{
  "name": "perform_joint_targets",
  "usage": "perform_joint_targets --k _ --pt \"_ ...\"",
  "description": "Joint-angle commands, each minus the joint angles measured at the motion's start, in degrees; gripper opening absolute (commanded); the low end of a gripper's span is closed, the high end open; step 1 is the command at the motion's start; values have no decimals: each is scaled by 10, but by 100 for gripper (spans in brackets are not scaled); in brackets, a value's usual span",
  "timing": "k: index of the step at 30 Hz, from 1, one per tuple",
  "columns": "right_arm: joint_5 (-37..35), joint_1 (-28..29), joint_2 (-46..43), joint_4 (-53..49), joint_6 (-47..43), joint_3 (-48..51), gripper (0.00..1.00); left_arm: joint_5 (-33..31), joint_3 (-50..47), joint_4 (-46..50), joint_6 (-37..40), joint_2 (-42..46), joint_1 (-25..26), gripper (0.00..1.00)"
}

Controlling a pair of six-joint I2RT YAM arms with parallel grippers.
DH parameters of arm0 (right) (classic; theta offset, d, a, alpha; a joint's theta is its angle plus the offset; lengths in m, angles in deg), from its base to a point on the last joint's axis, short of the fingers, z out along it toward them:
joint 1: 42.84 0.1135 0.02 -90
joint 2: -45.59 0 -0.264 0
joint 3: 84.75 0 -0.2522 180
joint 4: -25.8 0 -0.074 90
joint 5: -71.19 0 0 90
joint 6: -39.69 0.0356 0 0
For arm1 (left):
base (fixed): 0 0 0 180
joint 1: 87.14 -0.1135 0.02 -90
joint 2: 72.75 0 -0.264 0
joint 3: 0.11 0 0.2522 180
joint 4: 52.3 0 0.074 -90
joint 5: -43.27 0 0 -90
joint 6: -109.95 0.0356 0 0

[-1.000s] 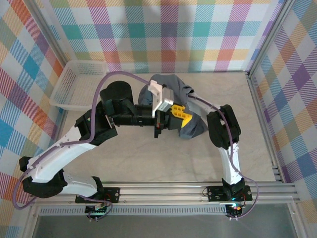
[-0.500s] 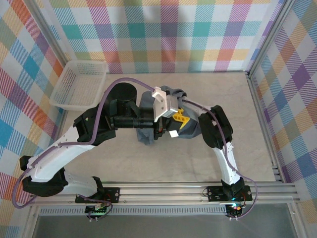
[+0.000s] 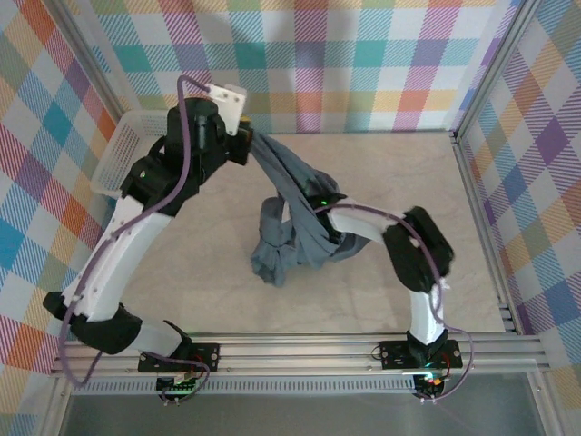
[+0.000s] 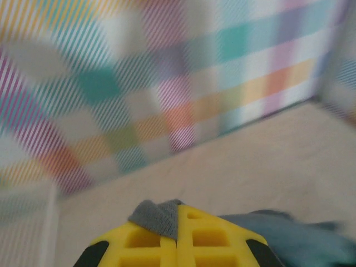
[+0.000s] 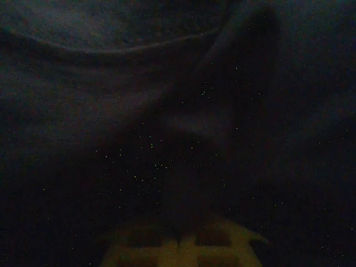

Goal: Fold the inside-out t-shirt

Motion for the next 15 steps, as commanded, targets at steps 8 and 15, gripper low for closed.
perform_joint_targets --k 8,15 --pt "123 -61 -337 226 139 132 0 209 -348 -118 -173 -100 -162 0" --pt "74 -111 -399 289 198 122 0 284 -434 -180 -253 -47 -166 69"
